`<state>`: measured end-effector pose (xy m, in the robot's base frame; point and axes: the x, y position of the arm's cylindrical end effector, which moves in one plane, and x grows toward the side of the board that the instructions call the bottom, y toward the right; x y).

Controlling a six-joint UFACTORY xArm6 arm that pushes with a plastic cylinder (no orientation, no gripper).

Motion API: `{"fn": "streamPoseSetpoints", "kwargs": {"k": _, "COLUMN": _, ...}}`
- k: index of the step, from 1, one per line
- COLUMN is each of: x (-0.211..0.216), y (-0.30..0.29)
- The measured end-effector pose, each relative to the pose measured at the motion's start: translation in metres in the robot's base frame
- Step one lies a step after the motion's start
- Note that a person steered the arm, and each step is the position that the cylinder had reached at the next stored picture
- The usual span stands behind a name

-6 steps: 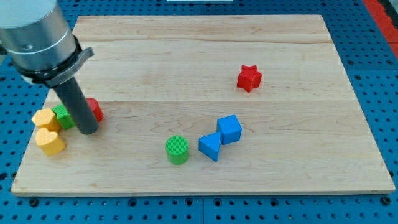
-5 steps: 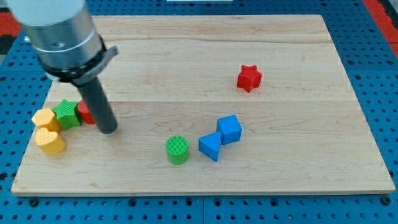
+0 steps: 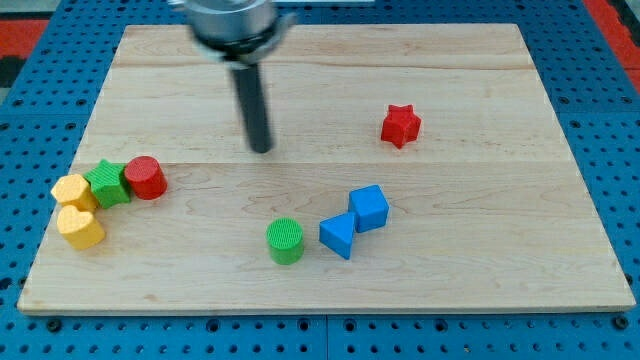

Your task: Move the green circle towards the left

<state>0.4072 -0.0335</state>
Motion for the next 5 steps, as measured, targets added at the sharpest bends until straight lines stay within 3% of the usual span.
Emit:
{"fn": "streamPoseSetpoints", "kwargs": {"k": 1, "x": 0.005, "y": 0.103}}
{"fn": "streamPoseSetpoints", "kwargs": {"k": 2, "x": 0.053, "y": 0.157}}
{"fn": "streamPoseSetpoints", "kwargs": {"k": 3, "x": 0.102, "y": 0.165}}
{"fn": "streamPoseSetpoints", "kwargs": {"k": 4, "x": 0.144, "y": 0.115}}
{"fn": "streamPoseSetpoints", "kwargs": {"k": 5, "x": 0.156, "y": 0.044}}
